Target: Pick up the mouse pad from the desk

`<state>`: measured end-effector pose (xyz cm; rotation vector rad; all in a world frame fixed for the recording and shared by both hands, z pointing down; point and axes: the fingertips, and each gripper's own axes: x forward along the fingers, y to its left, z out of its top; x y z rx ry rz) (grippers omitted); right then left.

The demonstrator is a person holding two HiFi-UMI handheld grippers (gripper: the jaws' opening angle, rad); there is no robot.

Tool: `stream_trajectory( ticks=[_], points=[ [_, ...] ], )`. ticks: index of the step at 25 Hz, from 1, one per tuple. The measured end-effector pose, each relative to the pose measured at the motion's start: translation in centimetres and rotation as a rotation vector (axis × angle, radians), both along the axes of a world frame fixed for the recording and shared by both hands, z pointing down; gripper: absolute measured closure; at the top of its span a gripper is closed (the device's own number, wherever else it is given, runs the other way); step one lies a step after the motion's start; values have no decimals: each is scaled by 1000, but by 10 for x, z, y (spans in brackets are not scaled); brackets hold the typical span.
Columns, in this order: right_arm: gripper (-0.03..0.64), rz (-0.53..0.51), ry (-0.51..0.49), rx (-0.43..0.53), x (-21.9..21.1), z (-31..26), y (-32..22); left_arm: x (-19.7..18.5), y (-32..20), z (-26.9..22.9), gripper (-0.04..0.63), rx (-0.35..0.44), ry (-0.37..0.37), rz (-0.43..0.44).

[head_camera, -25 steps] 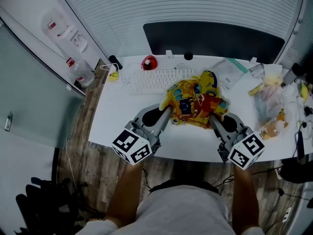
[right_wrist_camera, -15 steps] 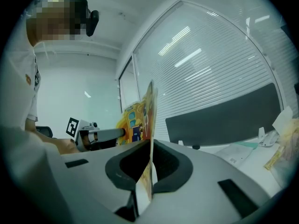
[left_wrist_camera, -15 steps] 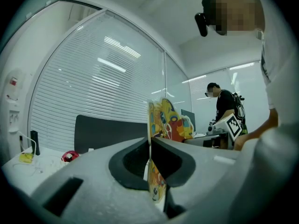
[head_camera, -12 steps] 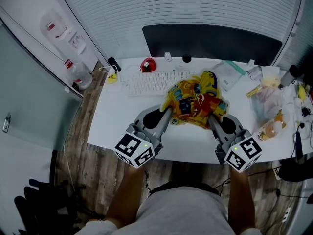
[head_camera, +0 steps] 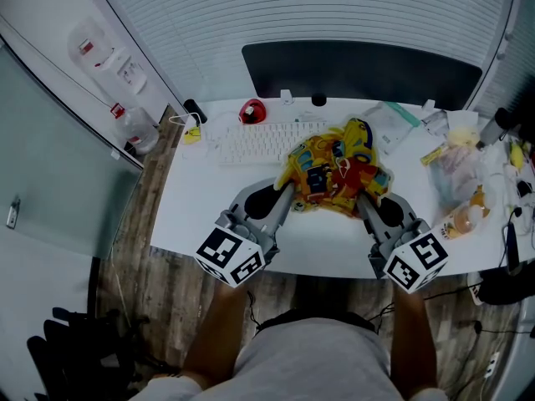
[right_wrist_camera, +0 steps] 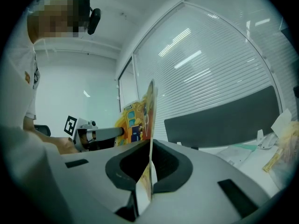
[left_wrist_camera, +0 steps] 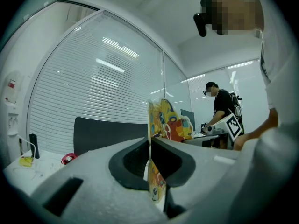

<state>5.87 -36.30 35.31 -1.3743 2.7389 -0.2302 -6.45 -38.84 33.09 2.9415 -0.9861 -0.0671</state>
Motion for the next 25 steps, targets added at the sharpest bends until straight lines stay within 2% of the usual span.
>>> stream_trajectory(
  ticks=[25],
  points=[
    [598, -8, -1, -3, 2, 2, 2, 4, 2, 1, 572, -8, -13, -7]
  ],
)
